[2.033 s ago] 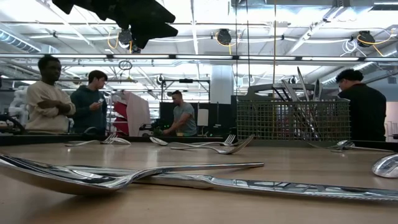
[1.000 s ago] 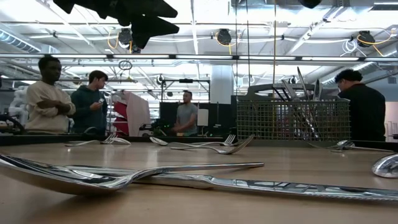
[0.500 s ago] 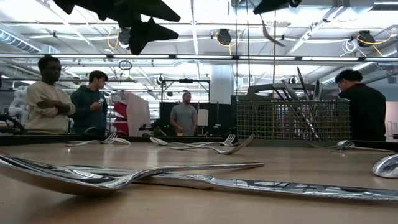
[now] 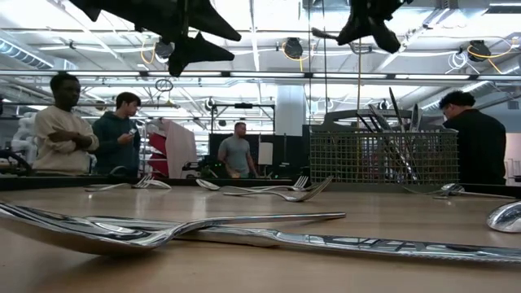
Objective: Sort silverware
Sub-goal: Put the silver fork into the gray utensil holder
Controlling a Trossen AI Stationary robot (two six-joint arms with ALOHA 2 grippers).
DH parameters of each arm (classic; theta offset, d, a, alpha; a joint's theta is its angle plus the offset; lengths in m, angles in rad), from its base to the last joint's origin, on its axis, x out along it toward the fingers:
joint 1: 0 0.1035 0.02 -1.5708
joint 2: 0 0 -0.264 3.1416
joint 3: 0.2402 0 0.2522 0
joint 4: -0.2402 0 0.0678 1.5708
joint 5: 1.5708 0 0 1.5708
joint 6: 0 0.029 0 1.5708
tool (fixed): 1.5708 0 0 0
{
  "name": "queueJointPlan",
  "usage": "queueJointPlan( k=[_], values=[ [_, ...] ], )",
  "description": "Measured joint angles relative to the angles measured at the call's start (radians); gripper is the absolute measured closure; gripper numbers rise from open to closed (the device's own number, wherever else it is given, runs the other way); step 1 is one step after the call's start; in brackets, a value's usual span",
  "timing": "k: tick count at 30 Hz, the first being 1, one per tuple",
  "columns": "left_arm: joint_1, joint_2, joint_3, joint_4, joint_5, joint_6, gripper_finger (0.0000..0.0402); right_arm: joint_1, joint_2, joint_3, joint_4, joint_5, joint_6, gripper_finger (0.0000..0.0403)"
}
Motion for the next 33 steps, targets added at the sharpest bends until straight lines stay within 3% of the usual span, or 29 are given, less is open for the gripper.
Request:
queueJointPlan(
  k=[3,7,13,21,33],
  values=[
    [0.014,0.000,0.000,0.007,-0.005,-0.001,0.0210,-0.038,0.023,0.000,0.012,0.008,-0.246,0.0399],
    [0.023,0.000,0.000,0.006,-0.006,-0.002,0.0210,-0.076,0.086,0.000,-0.001,0.103,-0.524,0.0399],
    [0.027,0.000,0.000,0.004,-0.006,-0.002,0.0210,-0.154,0.163,0.000,-0.089,0.196,-0.625,0.0399],
    [0.027,0.000,0.000,0.001,-0.005,0.030,0.0210,-0.236,0.225,0.000,-0.011,0.197,-0.778,0.0399],
    [0.026,0.000,0.000,0.001,-0.018,0.076,0.0210,-0.284,0.375,0.000,-0.077,0.202,-0.856,0.0399]
  ],
)
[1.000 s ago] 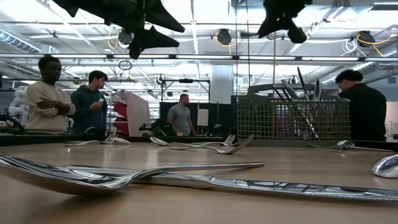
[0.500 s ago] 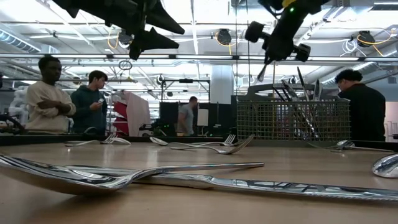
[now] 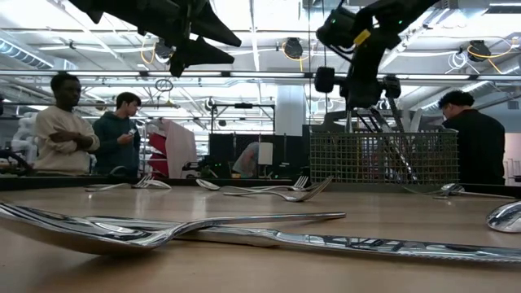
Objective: Sort silverware
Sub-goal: Put the silver fork into the gray utensil holder
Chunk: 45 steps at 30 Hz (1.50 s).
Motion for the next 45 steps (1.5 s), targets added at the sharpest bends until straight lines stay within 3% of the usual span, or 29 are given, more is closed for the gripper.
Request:
queueJointPlan(
  k=[8,13,23,27,45],
  values=[
    [-0.001,0.000,0.000,0.001,-0.009,0.009,0.0210,0.002,0.037,0.000,-0.004,-0.008,0.012,0.0399],
    [-0.001,0.000,0.000,0.001,-0.009,0.015,0.0210,0.004,0.042,0.000,-0.101,-0.057,0.019,0.0399],
    [-0.001,0.000,0.000,0.000,-0.009,0.037,0.0210,0.044,0.047,0.000,-0.108,-0.109,0.014,0.0399],
    [-0.001,0.000,0.000,0.000,-0.009,0.039,0.0210,0.047,0.047,0.000,-0.109,-0.152,0.083,0.0399],
    [-0.001,0.000,0.000,-0.001,0.017,0.038,0.0210,0.048,0.043,0.000,-0.053,-0.146,0.174,0.0312]
  ],
)
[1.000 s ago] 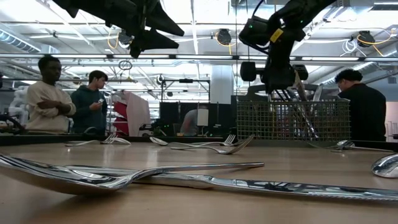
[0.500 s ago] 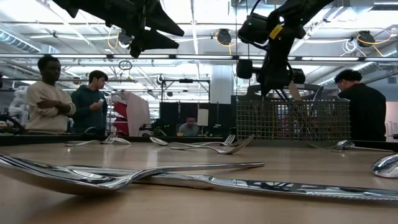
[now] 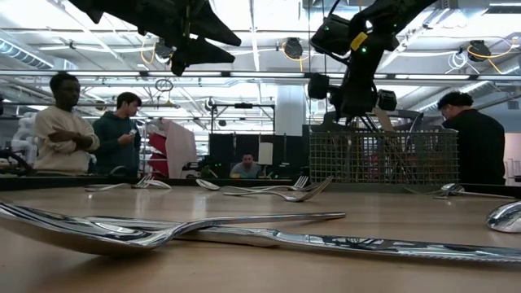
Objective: Sort silverware
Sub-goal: Put the silver fork into the gray utensil holder
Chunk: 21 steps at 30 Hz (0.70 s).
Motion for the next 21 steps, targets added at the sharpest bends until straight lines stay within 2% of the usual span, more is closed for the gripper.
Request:
queueJointPlan(
  k=[8,14,17,21],
  values=[
    [0.000,0.000,0.000,0.004,0.000,-0.002,0.0210,0.000,-0.006,0.131,0.021,0.073,0.009,0.0296],
    [0.000,0.000,0.000,0.020,0.003,-0.008,0.0210,0.025,-0.006,0.281,0.021,0.096,0.114,0.0297],
    [0.001,-0.003,0.004,0.033,0.029,-0.009,0.0210,0.066,-0.006,0.347,0.022,0.091,0.324,0.0300],
    [0.000,-0.008,0.018,0.024,0.060,-0.008,0.0210,0.140,-0.007,0.408,0.022,0.065,0.826,0.0304]
  ],
)
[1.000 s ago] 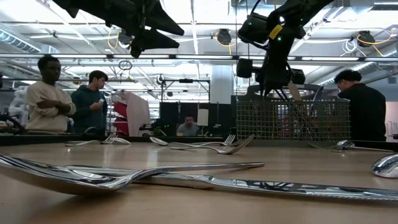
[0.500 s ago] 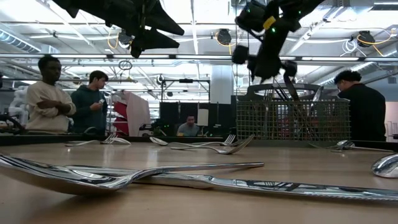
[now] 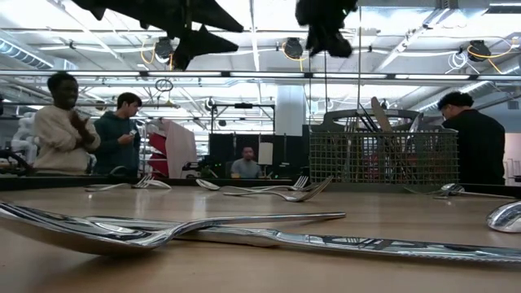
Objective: Sort silverware
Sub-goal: Put the silver fork into the gray utensil holder
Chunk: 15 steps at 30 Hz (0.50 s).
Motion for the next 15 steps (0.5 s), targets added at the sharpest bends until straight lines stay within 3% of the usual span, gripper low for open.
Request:
queueJointPlan(
  k=[5,7,10,12,15],
  values=[
    [0.000,-0.010,0.002,-0.026,0.056,0.001,0.0210,0.094,0.000,0.031,-0.049,-0.031,0.664,0.0305],
    [0.000,-0.019,0.002,-0.048,0.077,0.001,0.0210,0.125,0.000,0.031,-0.097,-0.148,0.939,0.0305],
    [0.000,-0.035,0.002,-0.072,0.099,0.008,0.0210,0.151,0.010,0.031,-0.104,-0.403,1.316,0.0305],
    [0.000,-0.054,0.002,-0.109,0.101,0.030,0.0210,0.163,0.026,0.031,-0.088,-0.535,1.501,0.0305],
    [0.000,-0.086,0.002,-0.165,0.102,0.064,0.0210,0.198,0.064,0.024,-0.087,-0.575,1.651,0.0305]
  ],
)
